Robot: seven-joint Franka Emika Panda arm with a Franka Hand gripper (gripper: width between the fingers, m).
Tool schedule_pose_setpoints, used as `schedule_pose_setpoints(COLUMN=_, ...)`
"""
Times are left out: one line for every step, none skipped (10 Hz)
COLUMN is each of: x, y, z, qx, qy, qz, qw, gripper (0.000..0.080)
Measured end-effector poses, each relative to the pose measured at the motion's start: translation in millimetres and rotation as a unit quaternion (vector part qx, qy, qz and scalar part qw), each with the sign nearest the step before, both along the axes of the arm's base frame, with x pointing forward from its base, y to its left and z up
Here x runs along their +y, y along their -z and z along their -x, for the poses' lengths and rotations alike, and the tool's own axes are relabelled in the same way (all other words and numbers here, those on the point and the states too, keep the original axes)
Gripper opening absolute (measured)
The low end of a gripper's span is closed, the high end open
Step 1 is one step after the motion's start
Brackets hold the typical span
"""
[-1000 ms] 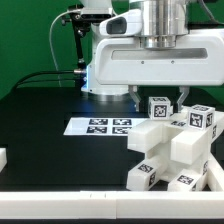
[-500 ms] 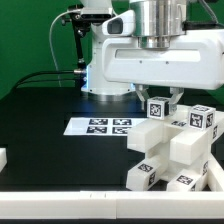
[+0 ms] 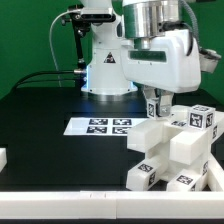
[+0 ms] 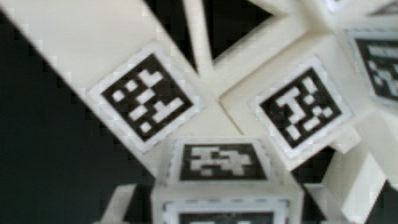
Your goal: Assemble chair
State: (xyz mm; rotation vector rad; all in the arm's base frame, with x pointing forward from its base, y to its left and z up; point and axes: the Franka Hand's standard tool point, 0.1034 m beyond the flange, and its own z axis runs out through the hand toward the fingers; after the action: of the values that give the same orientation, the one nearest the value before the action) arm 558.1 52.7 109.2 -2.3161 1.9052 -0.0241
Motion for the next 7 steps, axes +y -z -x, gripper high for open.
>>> schedule_pose_setpoints(x=-0.1, y=0.2, z=0.0, qx=-0.001, qy=-0.011, qz=0.001, qw=1.0, gripper=0.0265)
schedule_pose_setpoints(x=-0.1, y=1.2, z=0.4, qx=-0.002, qy=-0.026, qz=0.003, qw=1.0, gripper=0.0265)
schedule_pose_setpoints(x=0.0, y=1.7, z=0.5, qx=-0.001, qy=-0.028, qz=0.004, qw=1.0, gripper=0.0482)
schedule_pose_setpoints(x=1.1, y=1.2, z=0.4, qx=-0.004, qy=-0.109, qz=0.018, qw=0.994, gripper=0.0482)
schedule_pose_setpoints(x=2.4, y=-0.2, z=-0.9, qx=-0.01, qy=-0.21, qz=0.034, qw=0.977, gripper=0.0612)
schedule_pose_setpoints(x=3.4, y=-0.1, z=-0.1, qx=-0.011, qy=-0.264, qz=0.037, qw=0.964, gripper=0.0638)
schedule_pose_setpoints(x=6.4, y=1.2, z=1.5, qx=-0.017, qy=-0.305, qz=0.045, qw=0.951, gripper=0.0638)
